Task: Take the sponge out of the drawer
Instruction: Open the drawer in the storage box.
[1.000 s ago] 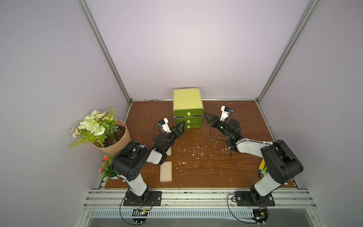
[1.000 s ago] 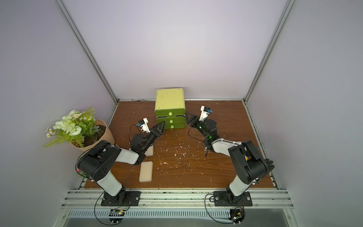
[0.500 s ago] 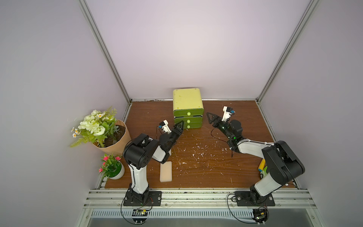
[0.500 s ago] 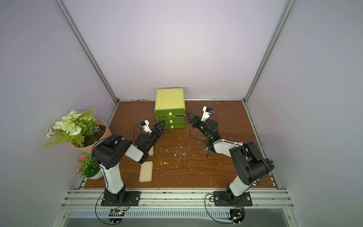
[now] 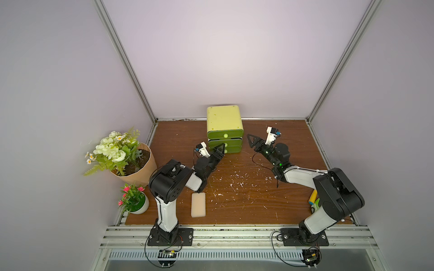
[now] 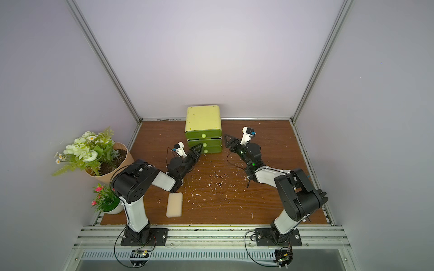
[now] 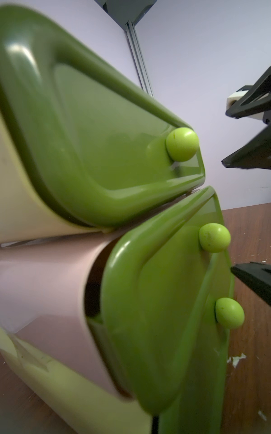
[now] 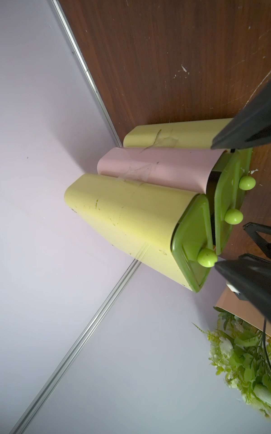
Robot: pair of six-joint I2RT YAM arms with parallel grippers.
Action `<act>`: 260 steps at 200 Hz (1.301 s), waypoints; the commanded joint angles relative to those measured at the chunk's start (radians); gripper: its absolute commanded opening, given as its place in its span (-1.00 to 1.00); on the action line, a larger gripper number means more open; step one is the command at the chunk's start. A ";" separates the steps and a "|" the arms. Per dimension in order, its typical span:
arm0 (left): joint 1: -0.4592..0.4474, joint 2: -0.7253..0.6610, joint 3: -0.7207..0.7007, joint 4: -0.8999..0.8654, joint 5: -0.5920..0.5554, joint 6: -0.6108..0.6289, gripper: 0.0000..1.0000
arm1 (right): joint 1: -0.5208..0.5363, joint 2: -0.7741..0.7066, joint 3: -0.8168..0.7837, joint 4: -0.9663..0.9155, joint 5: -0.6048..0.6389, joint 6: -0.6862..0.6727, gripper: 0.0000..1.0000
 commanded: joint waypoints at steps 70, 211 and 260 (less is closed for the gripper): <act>-0.013 0.000 0.070 -0.093 0.020 0.019 0.23 | -0.005 -0.036 0.000 0.059 -0.003 0.017 0.54; -0.026 0.055 0.120 -0.113 0.013 -0.001 0.06 | -0.005 -0.036 -0.002 0.061 -0.006 0.019 0.54; -0.026 0.079 0.148 -0.122 0.012 0.017 0.03 | -0.006 -0.033 -0.002 0.065 -0.011 0.022 0.54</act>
